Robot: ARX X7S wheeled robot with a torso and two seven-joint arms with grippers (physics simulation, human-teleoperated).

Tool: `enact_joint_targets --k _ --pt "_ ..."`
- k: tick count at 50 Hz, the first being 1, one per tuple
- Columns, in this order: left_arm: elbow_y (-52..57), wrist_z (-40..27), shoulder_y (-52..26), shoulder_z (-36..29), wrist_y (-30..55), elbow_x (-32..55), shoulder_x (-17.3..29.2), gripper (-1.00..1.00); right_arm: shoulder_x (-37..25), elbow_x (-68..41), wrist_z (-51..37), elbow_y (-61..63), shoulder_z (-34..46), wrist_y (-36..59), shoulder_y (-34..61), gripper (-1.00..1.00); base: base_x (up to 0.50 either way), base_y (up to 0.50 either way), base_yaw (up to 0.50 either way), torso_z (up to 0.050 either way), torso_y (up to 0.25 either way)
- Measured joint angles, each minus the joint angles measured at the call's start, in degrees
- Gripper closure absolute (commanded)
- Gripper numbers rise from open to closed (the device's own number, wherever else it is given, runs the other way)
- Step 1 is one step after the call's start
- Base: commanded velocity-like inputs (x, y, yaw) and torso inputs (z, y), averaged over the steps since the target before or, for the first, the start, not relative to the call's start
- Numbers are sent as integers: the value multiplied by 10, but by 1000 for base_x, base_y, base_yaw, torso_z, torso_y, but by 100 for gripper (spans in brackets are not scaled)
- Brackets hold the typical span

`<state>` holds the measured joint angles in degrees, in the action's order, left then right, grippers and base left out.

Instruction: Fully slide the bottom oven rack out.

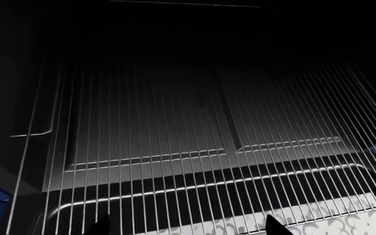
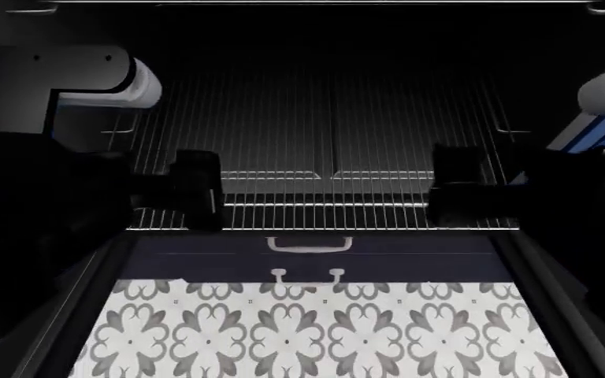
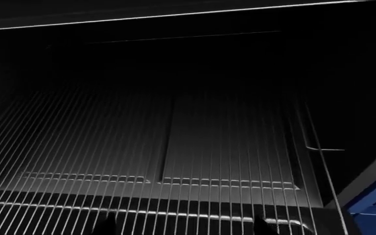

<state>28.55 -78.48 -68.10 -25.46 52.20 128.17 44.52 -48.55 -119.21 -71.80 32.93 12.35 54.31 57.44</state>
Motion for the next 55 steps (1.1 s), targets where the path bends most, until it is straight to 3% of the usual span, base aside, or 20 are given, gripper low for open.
enact_joint_targets --k 20,55 --pt "-53 43 4 -28 10 -56 -38 -100 34 45 19 -53 42 16 15 -100 0 0 0 0 0" --pt "-249 183 -36 -99 48 -240 -115 -100 96 175 124 -225 123 63 79 -100 0 0 0 0 0"
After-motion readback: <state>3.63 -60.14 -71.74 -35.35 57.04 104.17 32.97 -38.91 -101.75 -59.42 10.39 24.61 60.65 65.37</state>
